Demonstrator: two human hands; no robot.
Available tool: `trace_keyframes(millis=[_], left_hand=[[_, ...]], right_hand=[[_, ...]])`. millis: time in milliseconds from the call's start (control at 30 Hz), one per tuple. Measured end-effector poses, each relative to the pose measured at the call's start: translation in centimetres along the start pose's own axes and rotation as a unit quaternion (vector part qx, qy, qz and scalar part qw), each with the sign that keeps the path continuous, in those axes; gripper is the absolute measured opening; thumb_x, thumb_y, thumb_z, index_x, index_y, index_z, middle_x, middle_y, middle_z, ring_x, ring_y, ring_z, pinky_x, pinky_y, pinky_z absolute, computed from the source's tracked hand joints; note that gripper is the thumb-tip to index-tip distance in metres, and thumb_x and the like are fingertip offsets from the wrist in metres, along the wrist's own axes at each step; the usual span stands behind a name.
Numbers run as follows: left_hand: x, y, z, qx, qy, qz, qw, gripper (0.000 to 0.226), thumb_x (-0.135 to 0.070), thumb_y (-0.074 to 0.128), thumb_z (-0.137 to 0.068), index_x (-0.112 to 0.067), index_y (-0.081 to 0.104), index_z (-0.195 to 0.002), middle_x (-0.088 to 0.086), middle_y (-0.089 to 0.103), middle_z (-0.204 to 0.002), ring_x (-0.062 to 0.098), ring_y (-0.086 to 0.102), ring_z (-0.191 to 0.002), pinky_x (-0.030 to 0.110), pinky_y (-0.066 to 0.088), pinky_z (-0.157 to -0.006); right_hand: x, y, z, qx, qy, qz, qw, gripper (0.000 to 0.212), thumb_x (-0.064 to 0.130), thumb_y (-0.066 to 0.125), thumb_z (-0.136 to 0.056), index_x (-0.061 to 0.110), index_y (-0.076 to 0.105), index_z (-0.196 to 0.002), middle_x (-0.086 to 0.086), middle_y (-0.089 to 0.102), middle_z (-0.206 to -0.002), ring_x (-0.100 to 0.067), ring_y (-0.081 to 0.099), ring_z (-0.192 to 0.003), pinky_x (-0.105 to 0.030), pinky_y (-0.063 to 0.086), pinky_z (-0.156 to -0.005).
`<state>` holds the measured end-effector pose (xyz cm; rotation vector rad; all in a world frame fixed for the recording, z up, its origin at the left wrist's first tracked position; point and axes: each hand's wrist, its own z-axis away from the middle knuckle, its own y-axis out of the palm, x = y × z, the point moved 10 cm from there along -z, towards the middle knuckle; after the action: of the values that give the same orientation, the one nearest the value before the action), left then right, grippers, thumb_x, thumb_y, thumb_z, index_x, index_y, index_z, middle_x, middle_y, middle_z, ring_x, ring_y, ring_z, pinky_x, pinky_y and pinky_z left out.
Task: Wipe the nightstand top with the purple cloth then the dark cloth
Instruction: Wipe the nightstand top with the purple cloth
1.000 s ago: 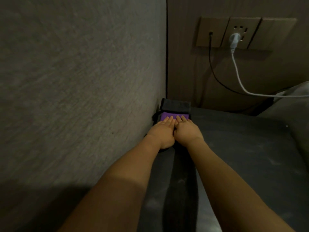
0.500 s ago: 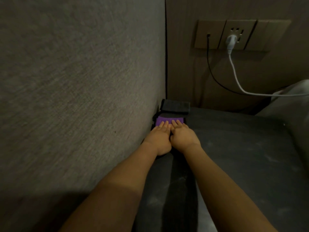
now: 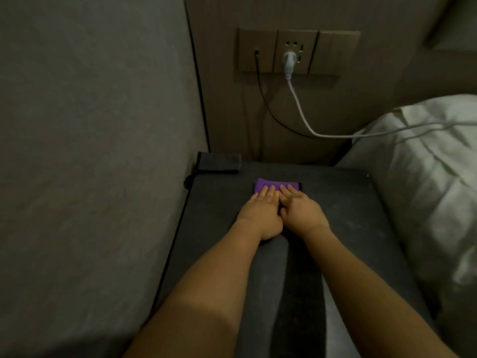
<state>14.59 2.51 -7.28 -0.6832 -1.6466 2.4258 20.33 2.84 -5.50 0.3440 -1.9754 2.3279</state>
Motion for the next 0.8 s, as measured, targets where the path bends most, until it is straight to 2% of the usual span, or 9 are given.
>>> trace_keyframes(millis=[267,400,800], left_hand=[[-8.3,1.4,-4.7,0.002,0.054,-0.006,0.999,0.065,-0.031,0.029,-0.101,-0.007,0.004,-0.155,0.008,0.0,-0.164,0.02,-0.001,-0.152,0.033,0.0,-0.123],[-12.0,1.4,-7.5,0.013,0.07,-0.009,0.997,0.064,-0.031,0.028,-0.101,-0.007,0.003,-0.155,0.009,-0.001,-0.164,0.021,-0.002,-0.152,0.034,0.001,-0.124],[-13.0,-0.1,-13.6,-0.013,0.05,-0.016,0.999,0.065,-0.028,0.029,-0.1,-0.004,0.003,-0.155,0.01,-0.001,-0.164,0.022,-0.002,-0.152,0.034,0.001,-0.123]], right_hand=[[-9.7,-1.7,1.2,-0.022,0.059,0.008,0.998,0.053,0.022,0.039,-0.097,0.022,0.027,-0.149,0.002,0.024,-0.159,-0.013,0.021,-0.146,-0.028,0.022,-0.117],[-14.3,-2.3,0.4,-0.007,0.07,0.035,0.997,0.054,0.019,0.039,-0.096,0.019,0.029,-0.148,0.0,0.024,-0.159,-0.013,0.022,-0.147,-0.025,0.02,-0.117],[-17.6,-4.3,-4.8,-0.014,0.036,0.049,0.998,0.055,0.016,0.039,-0.095,0.015,0.028,-0.149,-0.002,0.025,-0.158,-0.015,0.021,-0.147,-0.028,0.02,-0.12]])
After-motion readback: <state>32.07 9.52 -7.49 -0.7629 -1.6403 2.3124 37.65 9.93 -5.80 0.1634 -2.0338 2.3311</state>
